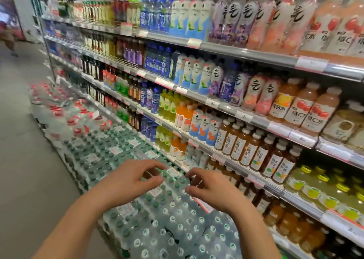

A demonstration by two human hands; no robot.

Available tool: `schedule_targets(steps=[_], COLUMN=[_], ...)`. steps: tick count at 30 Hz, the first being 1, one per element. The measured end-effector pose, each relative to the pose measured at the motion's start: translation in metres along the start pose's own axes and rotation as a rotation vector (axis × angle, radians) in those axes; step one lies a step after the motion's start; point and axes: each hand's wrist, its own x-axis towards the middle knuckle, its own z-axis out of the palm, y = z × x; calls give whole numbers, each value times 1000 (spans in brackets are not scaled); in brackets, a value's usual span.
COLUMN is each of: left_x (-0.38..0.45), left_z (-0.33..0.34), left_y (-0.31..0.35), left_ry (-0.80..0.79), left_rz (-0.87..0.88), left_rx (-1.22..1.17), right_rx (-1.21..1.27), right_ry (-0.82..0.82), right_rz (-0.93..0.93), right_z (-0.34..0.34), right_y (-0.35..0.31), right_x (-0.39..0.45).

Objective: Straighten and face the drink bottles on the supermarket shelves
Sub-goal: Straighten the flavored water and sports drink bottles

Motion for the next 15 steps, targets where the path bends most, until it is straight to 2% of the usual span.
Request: schedule_targets(steps=[15], left_x=[179], left_z=[-36], left_y=[-27], left_ry=[-37], left_rz=[166], left_rx=[81], right_rx=[63], right_ry=[202], right_rz=[102], right_z=[-52], right_y=[52], right_x=[127])
